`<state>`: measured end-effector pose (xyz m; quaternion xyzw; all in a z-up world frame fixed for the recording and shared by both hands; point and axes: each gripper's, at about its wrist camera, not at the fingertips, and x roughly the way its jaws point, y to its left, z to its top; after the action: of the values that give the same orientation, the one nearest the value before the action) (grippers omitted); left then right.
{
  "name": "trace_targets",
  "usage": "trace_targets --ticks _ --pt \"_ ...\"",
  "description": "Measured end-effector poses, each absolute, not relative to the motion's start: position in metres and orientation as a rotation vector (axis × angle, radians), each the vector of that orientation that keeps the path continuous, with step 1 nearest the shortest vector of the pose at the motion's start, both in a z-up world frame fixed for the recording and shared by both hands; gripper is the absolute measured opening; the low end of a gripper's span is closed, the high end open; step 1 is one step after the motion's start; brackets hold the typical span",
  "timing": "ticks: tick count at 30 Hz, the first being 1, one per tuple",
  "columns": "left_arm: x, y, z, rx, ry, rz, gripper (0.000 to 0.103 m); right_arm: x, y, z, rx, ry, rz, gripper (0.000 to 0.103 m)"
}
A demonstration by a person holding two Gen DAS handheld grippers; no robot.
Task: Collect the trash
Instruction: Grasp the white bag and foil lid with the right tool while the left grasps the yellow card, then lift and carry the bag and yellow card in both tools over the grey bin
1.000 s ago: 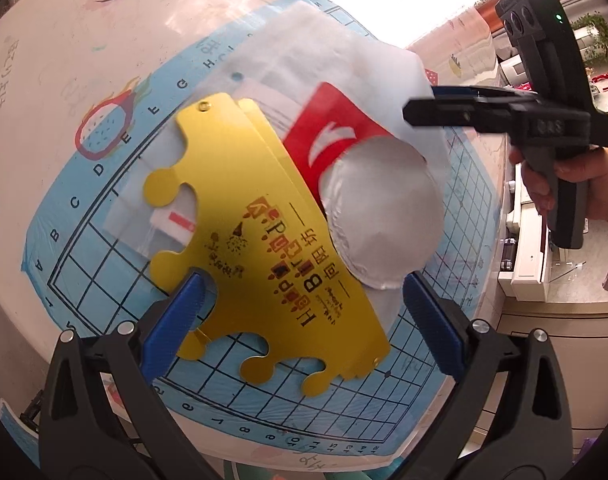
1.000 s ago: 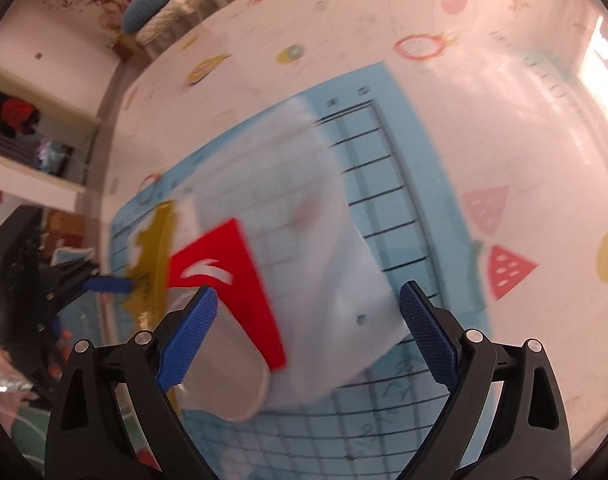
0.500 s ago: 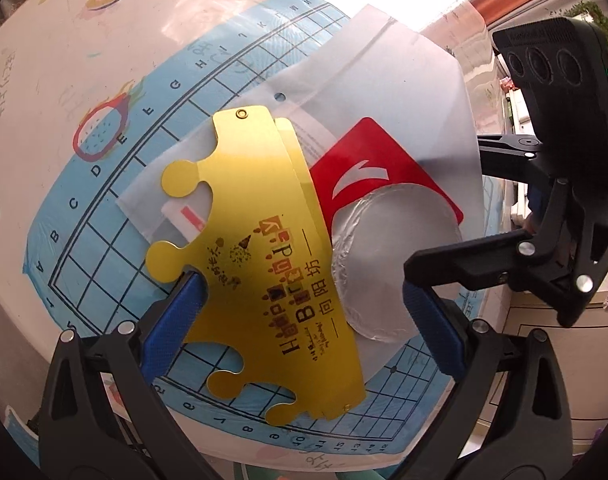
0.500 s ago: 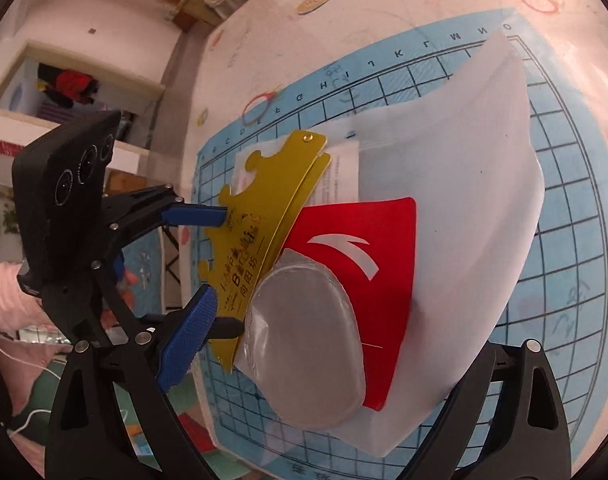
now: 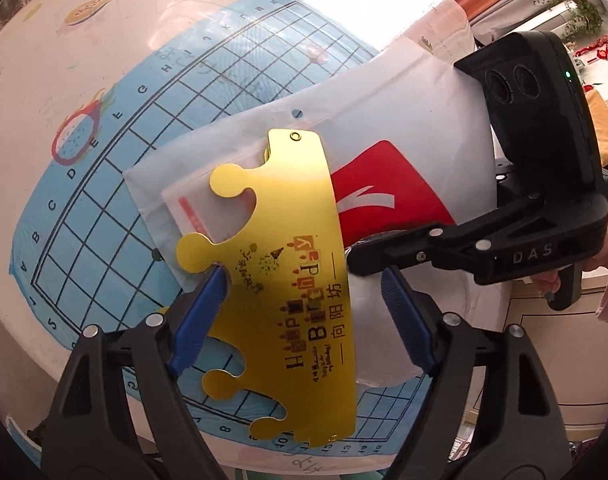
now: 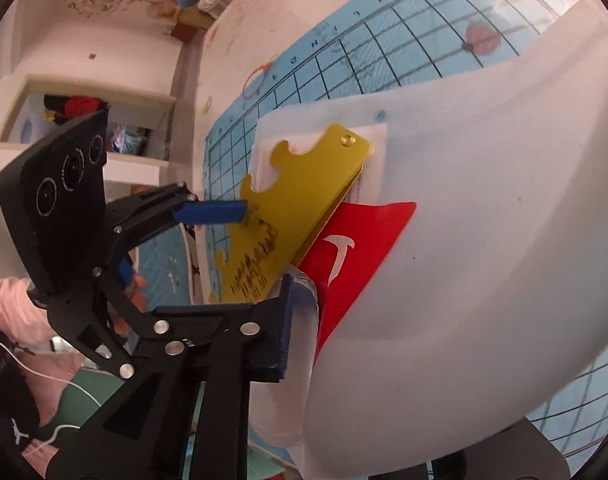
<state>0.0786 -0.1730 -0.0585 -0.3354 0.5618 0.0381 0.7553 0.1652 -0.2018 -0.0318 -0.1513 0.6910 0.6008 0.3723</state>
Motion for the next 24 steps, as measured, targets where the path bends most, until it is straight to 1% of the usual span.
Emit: trace_targets --ticks 1,2,5,6,12,13,14,16,17,18,19,20,24 --pt "0.079 -0.175 -0.058 -0.730 1.226 0.082 0.075 0.168 -0.205 -0.032 -0.350 1.777 1.531 0.007" --pt "0.080 -0.176 -0.058 -0.732 1.225 0.079 0.074 0.170 -0.207 -0.032 -0.322 1.785 1.527 0.006" --pt "0.081 -0.177 -0.058 -0.736 1.227 0.071 0.068 0.177 -0.213 -0.034 -0.269 1.803 1.515 0.005" --pt "0.081 -0.177 -0.058 -0.744 1.226 0.064 0.064 0.179 -0.215 -0.035 -0.257 1.809 1.508 0.005" --pt "0.086 -0.193 -0.061 -0.758 1.231 0.045 0.063 0.196 -0.229 -0.046 -0.113 1.875 1.461 0.009" --pt "0.087 -0.195 -0.060 -0.756 1.231 0.044 0.063 0.200 -0.232 -0.047 -0.089 1.882 1.449 0.011" --pt "0.085 -0.196 -0.061 -0.758 1.231 0.043 0.063 0.204 -0.236 -0.047 -0.072 1.884 1.444 0.017" --pt "0.085 -0.198 -0.062 -0.769 1.228 0.046 0.063 0.211 -0.245 -0.049 -0.026 1.897 1.428 0.022" --pt "0.084 -0.198 -0.063 -0.771 1.228 0.046 0.063 0.214 -0.249 -0.050 0.010 1.910 1.427 0.034" --pt "0.085 -0.199 -0.063 -0.767 1.230 0.044 0.063 0.214 -0.249 -0.050 0.010 1.910 1.427 0.043" --pt "0.085 -0.194 -0.067 -0.768 1.232 0.041 0.063 0.217 -0.252 -0.051 0.039 1.919 1.424 0.057" --pt "0.086 -0.195 -0.067 -0.769 1.234 0.039 0.063 0.218 -0.254 -0.050 0.058 1.921 1.428 0.059" --pt "0.091 -0.199 -0.069 -0.751 1.247 0.020 0.064 0.217 -0.254 -0.049 0.045 1.918 1.430 0.059"
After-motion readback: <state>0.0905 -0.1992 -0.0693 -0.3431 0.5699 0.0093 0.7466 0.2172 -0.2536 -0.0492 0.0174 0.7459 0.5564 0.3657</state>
